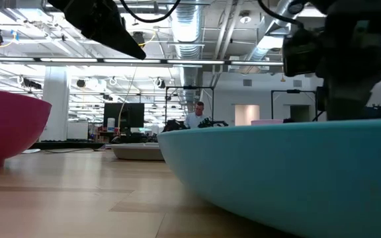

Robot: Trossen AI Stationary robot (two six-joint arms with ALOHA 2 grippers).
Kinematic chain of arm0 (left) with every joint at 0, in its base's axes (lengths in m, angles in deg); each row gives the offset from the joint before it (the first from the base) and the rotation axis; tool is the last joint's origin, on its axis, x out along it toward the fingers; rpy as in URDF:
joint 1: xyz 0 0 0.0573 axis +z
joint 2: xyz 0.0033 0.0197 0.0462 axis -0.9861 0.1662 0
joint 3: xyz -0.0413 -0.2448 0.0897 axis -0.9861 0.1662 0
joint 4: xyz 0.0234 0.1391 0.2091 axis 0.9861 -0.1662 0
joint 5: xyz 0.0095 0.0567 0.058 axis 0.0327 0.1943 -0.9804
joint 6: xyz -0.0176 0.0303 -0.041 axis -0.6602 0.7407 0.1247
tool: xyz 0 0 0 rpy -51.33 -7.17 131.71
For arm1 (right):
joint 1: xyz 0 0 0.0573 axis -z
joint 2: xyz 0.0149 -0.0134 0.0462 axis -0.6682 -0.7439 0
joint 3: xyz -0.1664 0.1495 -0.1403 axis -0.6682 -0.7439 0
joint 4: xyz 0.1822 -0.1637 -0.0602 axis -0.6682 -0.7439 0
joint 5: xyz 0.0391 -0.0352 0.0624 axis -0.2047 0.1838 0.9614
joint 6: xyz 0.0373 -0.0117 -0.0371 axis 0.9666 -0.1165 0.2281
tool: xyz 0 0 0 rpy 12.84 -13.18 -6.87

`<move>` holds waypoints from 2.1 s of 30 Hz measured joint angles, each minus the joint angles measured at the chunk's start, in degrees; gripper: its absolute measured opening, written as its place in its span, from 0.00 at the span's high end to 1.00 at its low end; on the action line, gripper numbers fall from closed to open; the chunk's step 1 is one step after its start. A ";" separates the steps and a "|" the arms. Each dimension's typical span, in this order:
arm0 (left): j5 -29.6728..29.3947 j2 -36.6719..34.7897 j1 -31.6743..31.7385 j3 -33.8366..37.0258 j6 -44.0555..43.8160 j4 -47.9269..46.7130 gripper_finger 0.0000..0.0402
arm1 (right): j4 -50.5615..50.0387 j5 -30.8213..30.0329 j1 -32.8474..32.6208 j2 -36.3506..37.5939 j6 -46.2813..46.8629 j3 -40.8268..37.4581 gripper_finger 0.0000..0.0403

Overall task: Set up tray
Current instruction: Put the blue plate under the pink mug on the gray tray

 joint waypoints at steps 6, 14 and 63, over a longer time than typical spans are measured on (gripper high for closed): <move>0.00 0.01 0.00 0.00 -0.01 -0.13 0.73 | -1.89 -0.05 1.35 -1.11 -3.18 1.46 0.83; 0.31 0.01 0.00 0.00 -0.01 -0.13 0.73 | -4.73 -0.26 1.99 -1.11 -3.23 1.57 0.83; 0.25 0.01 0.00 0.02 -0.03 -0.15 0.73 | -11.96 -12.63 15.38 -9.80 -10.23 17.10 0.99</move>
